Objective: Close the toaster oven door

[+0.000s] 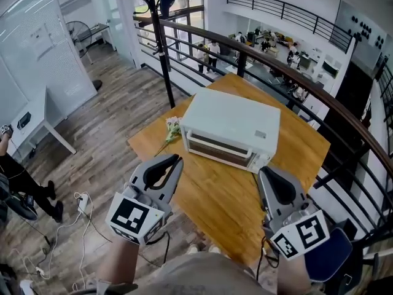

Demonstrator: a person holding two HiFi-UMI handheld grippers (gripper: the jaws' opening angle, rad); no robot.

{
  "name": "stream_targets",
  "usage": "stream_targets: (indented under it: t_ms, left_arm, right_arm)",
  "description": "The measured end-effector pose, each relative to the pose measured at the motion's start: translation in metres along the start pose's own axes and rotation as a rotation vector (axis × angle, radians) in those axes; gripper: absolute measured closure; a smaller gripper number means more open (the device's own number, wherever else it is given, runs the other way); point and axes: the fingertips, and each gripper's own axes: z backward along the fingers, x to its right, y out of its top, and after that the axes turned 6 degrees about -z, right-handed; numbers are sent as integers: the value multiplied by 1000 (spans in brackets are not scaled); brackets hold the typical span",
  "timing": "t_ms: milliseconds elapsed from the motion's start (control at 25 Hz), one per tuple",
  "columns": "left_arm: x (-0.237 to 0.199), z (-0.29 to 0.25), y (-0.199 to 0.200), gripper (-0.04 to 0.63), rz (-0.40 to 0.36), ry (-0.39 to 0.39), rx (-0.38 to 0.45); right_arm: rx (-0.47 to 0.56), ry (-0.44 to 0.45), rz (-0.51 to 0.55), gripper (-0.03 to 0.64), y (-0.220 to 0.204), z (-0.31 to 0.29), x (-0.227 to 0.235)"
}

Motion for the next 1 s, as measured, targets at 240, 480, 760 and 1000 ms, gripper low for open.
stream_targets:
  t_ms: [240, 480, 760, 1000]
  left_arm:
    - [10, 10, -15, 557, -22, -3, -47]
    - [25, 15, -41, 557, -6, -20, -98]
    - [38, 19, -75, 558, 15, -28, -168]
    - [43, 21, -85, 562, 36, -27, -191]
  right_arm:
    - [-43, 7, -4, 578, -17, 8, -9]
    - [-110, 23, -19, 580, -48, 11, -19]
    - [-188, 25, -28, 580, -80, 16, -21]
    - [-222, 25, -35, 580, -90, 20, -21]
